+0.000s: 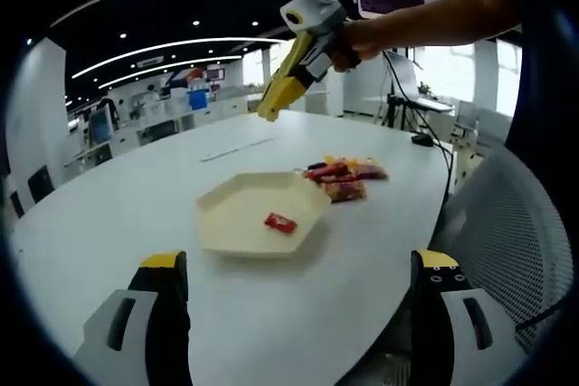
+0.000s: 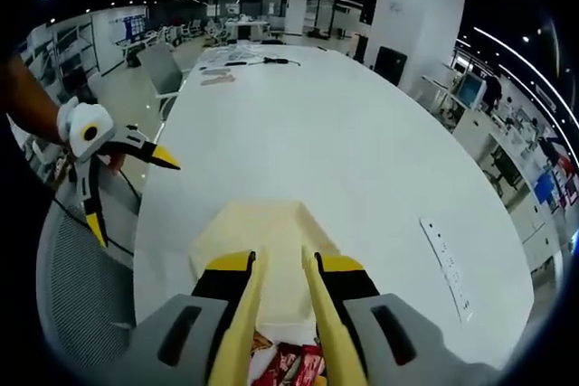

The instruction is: Place the target food into the container with the food tongs after gripping and lifting it, then release it inside without dropping or visibly crushing the food.

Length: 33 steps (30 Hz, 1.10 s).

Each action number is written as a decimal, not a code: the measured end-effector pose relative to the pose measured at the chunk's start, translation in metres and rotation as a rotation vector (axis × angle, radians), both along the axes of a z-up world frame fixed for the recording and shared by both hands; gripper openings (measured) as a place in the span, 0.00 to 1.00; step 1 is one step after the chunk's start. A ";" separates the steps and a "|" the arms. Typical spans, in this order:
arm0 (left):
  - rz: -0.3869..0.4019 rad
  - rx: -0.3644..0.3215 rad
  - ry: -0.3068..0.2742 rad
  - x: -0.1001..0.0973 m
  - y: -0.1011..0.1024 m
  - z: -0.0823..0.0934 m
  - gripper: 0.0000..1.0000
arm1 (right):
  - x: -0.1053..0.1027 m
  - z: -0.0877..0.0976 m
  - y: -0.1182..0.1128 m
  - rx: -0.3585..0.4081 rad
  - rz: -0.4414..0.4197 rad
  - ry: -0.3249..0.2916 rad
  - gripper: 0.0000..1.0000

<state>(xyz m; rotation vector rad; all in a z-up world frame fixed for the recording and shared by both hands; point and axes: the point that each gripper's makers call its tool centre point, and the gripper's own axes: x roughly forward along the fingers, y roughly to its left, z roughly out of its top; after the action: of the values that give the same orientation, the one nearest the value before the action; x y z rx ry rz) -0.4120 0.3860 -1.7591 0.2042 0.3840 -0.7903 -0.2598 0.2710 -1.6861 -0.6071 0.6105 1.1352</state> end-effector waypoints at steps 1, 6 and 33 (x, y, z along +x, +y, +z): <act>-0.001 0.001 0.000 0.000 0.000 0.000 0.99 | 0.001 0.000 -0.004 -0.004 -0.005 -0.001 0.25; -0.009 0.005 0.005 -0.001 -0.001 -0.002 0.99 | 0.006 -0.001 -0.024 -0.009 -0.036 0.000 0.25; -0.017 0.011 0.009 -0.002 -0.002 -0.003 0.99 | 0.021 -0.016 -0.091 -0.047 -0.150 -0.015 0.25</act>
<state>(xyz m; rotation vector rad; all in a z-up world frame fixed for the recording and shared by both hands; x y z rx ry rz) -0.4138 0.3839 -1.7626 0.2147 0.3955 -0.8058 -0.2384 0.1796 -1.7021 -0.5997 0.6605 0.9768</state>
